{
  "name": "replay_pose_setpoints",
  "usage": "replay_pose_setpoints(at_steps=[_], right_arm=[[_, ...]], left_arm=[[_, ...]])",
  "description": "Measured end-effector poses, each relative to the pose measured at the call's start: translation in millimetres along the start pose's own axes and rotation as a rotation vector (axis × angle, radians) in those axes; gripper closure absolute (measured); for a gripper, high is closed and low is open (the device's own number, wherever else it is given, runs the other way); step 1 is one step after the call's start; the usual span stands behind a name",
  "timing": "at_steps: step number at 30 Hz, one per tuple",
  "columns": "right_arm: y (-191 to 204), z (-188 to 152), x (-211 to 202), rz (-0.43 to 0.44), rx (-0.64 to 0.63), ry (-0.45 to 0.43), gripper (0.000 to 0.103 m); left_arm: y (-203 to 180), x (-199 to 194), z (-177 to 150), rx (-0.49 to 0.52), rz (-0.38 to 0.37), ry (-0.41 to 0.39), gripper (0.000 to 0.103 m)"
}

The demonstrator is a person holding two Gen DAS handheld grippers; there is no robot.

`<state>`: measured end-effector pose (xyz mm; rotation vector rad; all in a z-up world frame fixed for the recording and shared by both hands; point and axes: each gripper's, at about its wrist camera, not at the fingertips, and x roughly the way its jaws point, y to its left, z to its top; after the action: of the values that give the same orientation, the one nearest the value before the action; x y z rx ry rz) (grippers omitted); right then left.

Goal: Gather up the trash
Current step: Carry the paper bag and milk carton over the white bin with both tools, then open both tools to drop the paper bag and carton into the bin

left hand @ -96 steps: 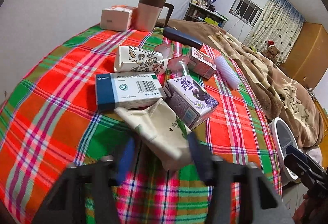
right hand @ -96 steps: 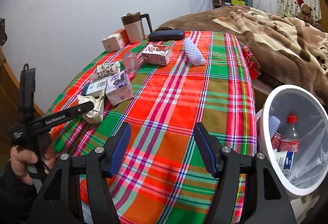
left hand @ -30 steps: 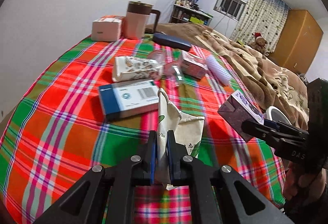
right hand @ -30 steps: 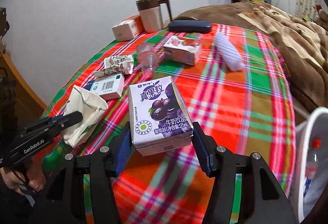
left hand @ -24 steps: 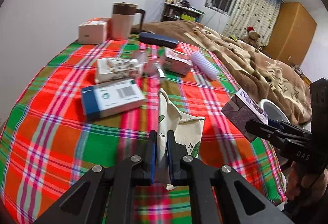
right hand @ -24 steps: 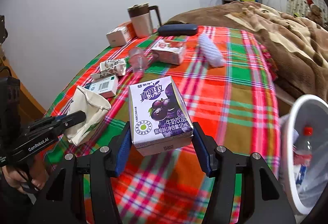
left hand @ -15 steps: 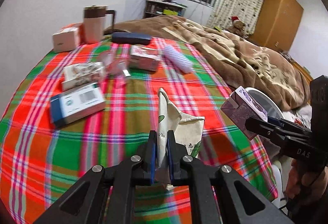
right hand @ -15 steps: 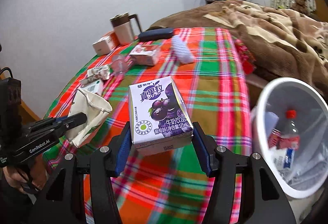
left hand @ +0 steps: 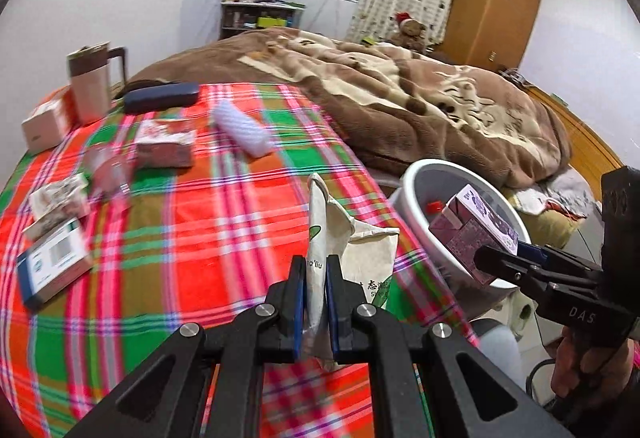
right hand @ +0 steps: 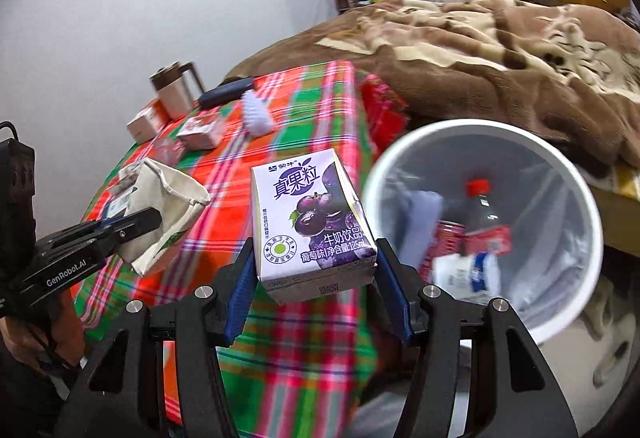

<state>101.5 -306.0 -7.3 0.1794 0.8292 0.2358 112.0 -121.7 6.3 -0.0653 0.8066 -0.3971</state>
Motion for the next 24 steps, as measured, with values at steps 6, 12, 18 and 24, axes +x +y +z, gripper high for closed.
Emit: replay_pose_setpoints(at_steps=[6, 12, 18, 24], right_arm=[[-30, -4, -11, -0.057, 0.062, -0.016, 0.045], [-55, -8, -18, -0.111, 0.111, -0.02, 0.045], [-75, -12, -22, -0.17, 0.146, -0.016, 0.045], [-90, -16, -24, -0.216, 0.17, -0.003, 0.045]], left_arm=[[-35, 19, 14, 0.054, -0.051, 0.004, 0.093], [-69, 37, 24, 0.107, -0.105, 0.004, 0.093], [-96, 56, 29, 0.142, -0.149, 0.02, 0.093], [-115, 80, 29, 0.173, -0.178, 0.054, 0.093]])
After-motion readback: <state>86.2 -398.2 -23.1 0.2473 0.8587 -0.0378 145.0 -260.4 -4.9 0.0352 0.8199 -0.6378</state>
